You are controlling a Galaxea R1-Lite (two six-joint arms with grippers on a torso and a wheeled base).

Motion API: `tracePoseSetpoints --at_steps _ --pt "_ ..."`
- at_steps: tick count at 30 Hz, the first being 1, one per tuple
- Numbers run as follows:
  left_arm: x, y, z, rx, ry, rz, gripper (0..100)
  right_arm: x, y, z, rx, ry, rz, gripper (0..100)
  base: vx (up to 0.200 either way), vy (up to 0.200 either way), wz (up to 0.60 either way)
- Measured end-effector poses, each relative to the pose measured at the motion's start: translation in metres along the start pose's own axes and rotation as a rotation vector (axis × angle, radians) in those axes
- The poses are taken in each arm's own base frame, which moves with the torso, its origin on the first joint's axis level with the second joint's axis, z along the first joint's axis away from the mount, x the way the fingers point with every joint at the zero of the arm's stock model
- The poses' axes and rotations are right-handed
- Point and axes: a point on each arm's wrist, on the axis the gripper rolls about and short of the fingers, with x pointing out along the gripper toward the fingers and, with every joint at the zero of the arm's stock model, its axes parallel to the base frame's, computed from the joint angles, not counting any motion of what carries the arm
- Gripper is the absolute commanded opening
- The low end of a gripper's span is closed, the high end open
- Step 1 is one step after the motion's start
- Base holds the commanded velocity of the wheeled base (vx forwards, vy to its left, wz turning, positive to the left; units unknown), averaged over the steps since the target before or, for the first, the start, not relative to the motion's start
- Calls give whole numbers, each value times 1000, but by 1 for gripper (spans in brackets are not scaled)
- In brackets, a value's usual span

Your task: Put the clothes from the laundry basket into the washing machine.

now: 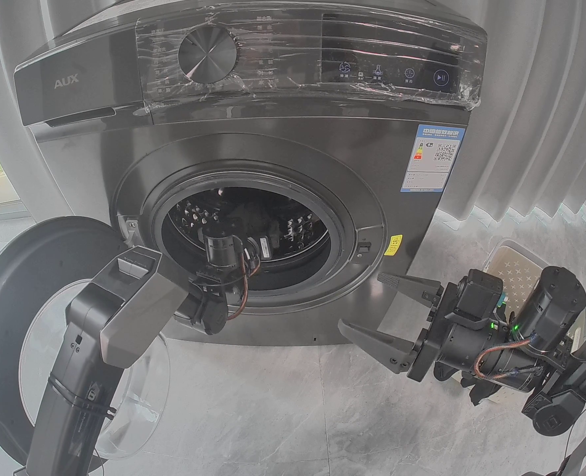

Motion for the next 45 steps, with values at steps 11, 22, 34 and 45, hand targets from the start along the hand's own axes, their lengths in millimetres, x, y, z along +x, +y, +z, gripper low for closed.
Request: tracePoseSetpoints --at_steps 11,22,34,45 --pt "-28 -7 -24 44 144 -12 100 0 0 1 -1 -3 0 100 0 0 0" --pt "-46 0 -25 90 211 -3 100 0 2 2 -2 -6 6 100 0 0 0" --pt "-32 -3 -25 91 182 -3 100 0 3 1 2 -4 13 100 0 0 0" --pt "-24 -3 -39 92 179 -2 0 0 3 1 2 -5 13 100 0 0 0"
